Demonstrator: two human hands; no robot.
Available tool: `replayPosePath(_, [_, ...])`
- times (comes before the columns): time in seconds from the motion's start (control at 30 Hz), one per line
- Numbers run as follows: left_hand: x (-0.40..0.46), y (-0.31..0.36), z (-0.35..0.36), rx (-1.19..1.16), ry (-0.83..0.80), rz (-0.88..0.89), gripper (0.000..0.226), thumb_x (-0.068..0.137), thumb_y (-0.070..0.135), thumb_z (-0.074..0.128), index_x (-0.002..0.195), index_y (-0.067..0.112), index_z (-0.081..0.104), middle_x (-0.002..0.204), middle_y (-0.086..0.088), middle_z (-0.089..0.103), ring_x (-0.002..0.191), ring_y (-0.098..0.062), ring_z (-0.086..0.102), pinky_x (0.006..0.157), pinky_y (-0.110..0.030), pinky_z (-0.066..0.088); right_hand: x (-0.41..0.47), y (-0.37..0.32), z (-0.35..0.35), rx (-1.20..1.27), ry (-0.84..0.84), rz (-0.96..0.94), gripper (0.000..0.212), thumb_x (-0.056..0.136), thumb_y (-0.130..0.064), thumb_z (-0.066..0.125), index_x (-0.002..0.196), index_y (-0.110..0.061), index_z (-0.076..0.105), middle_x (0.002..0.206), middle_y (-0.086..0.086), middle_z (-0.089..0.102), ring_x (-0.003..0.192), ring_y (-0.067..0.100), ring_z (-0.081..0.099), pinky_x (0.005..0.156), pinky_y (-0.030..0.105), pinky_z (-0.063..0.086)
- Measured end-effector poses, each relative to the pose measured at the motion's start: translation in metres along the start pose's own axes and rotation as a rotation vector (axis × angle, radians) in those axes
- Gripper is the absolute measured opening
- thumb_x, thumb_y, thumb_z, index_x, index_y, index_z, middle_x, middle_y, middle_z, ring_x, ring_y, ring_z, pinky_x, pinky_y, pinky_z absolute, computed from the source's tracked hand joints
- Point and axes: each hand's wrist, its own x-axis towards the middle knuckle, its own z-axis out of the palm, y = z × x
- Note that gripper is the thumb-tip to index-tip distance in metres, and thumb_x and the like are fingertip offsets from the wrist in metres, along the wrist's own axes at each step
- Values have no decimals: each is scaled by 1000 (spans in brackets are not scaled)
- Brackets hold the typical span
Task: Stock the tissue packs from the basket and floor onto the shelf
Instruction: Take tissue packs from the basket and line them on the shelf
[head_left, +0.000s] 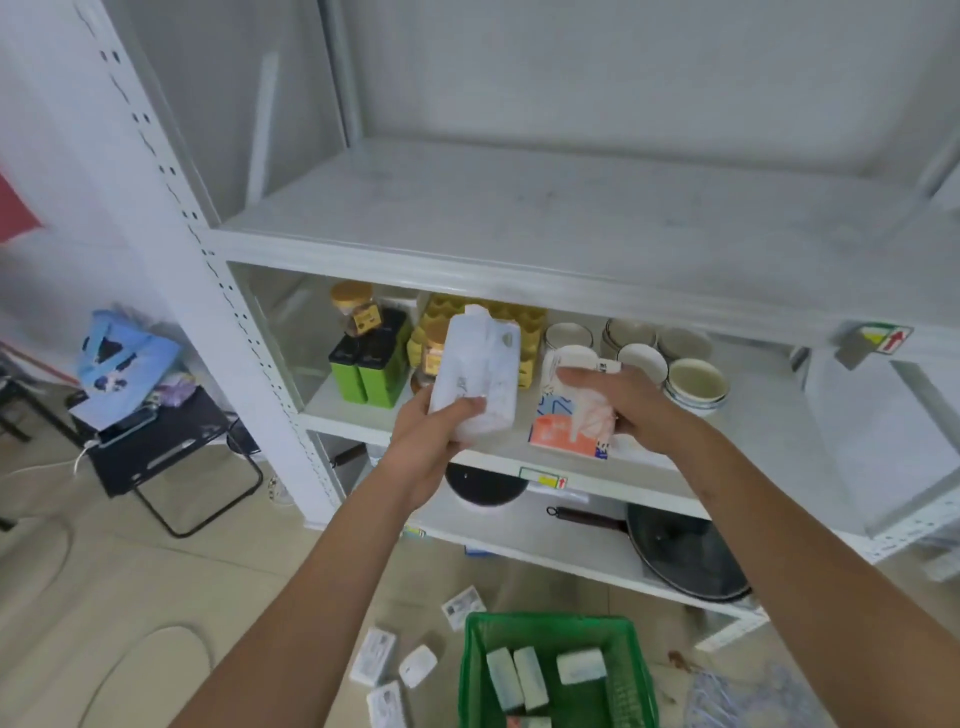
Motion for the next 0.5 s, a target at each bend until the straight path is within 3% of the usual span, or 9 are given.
replayPosePath(0.2, [21,54,-32,-28,-79,79,47,87,8,79,132,11,65,123,-5,78,113,-26,75,95,-41,61,2,-57,33,-24,-8,-100,46,80,-40,89,117,-15,77,101,10,85,98,33,81,98,55,62])
replayPosePath(0.37, [51,114,-60,-72,-165,123,42,89,2,75,129,8,65,122,-9,78,110,-27,76,80,-33,64,6,-119,64,67,12,-194,56,68,-39,93,115,-12,77,105,16,83,102,38,80,101,56,60])
replayPosePath(0.5, [88,164,-75,-78,-200,138,42,88,5,78,128,5,65,121,-11,78,108,-29,76,81,-38,65,31,-175,80,72,61,-243,53,76,-43,88,118,-12,77,104,12,84,100,34,81,95,48,63])
